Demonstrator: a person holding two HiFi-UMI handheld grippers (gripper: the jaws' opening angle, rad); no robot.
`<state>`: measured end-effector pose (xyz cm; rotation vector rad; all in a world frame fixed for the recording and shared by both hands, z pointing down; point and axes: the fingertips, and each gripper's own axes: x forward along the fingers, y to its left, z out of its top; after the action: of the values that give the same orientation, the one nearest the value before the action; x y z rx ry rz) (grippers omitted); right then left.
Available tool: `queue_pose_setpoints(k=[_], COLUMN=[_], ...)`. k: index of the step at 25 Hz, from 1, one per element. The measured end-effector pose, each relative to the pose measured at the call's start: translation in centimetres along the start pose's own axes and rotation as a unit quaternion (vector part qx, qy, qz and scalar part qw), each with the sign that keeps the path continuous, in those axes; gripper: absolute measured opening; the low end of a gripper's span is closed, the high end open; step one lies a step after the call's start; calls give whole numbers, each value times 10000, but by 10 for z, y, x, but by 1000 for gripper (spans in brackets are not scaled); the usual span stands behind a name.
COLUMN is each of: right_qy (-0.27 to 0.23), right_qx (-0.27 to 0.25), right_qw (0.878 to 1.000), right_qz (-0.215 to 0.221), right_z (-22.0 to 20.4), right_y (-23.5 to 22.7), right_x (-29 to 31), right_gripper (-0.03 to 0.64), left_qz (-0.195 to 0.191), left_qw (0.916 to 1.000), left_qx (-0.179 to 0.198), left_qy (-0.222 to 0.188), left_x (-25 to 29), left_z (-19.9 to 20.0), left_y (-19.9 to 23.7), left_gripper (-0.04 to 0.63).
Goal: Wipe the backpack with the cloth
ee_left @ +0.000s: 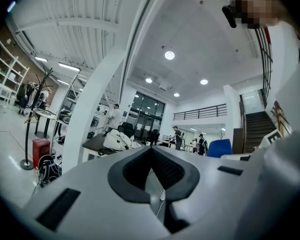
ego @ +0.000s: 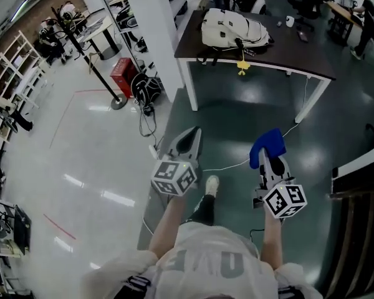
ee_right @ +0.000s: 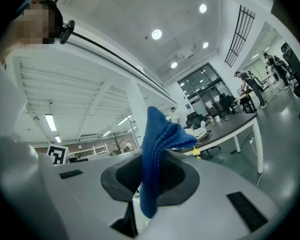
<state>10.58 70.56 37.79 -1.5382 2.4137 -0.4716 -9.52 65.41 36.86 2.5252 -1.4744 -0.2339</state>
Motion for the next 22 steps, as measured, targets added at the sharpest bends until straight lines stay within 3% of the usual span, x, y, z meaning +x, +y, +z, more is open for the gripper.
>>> queue_pose_setpoints(k=[6,12,22], right_qy=[-19,-33,345], right_qx=[-136,-189,118], right_qw=[9999,9998,9990], right_qz=[34,76,272], right_z=[26,49,41], right_y=[-34,-65,-122], right_x=[101,216,362], right_gripper=[51,51,51], left_qz=[-339,-470,-186], left_qw=[9994,9989,9996], left_qx=[64,45,-111], left_qy=[48,-49,185], left_x=[104,200,320], left_z=[8,30,22], left_y=[31,95,179], left_gripper=[5,5,5])
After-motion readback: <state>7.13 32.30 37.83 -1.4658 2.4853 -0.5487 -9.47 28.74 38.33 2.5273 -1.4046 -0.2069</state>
